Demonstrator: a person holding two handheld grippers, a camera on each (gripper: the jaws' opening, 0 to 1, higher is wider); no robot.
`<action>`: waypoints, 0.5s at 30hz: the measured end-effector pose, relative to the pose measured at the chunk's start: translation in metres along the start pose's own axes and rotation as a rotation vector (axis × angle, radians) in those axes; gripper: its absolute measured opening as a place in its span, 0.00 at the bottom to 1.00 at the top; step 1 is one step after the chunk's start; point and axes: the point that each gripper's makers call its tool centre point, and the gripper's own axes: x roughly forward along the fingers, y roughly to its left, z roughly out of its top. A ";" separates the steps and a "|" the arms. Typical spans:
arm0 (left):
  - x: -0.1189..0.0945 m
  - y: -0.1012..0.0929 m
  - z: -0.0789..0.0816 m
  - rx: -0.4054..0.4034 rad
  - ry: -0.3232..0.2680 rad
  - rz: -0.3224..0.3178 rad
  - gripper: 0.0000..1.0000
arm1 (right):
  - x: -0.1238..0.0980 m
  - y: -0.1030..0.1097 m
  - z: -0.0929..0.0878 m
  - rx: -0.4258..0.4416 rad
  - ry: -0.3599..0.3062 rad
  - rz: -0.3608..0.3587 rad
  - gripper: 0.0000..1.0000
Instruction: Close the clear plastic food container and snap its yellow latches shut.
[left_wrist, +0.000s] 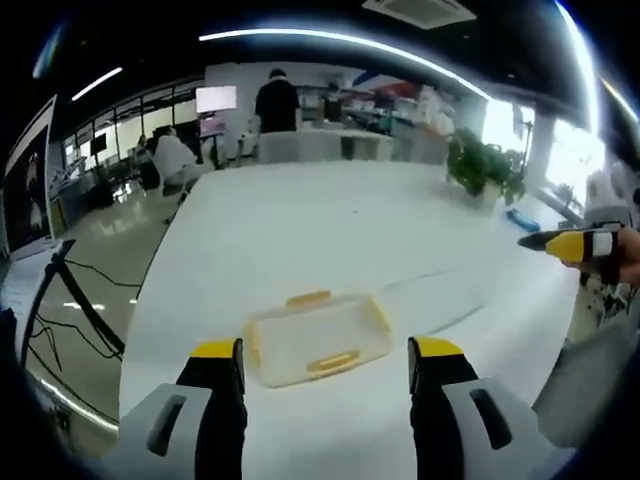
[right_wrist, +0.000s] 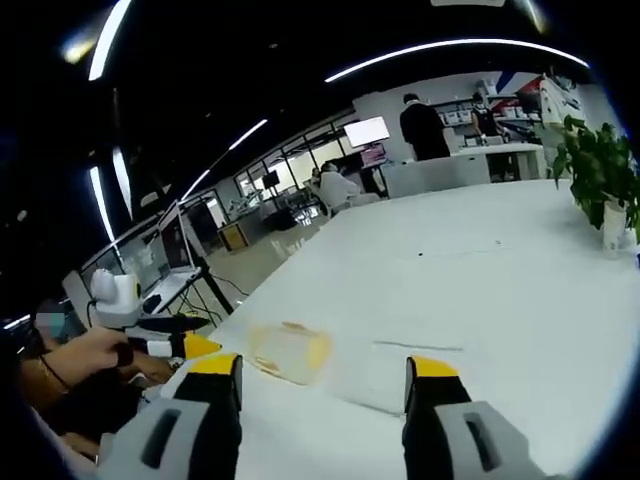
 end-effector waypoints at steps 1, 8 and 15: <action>0.001 0.001 0.001 -0.010 -0.004 -0.002 0.64 | 0.003 0.001 0.001 -0.002 0.001 0.004 0.64; 0.014 0.013 -0.004 -0.008 0.022 0.008 0.62 | 0.032 0.016 0.000 -0.027 0.028 0.054 0.61; 0.028 0.026 -0.010 0.005 0.043 0.025 0.60 | 0.061 0.034 -0.002 -0.018 0.057 0.111 0.59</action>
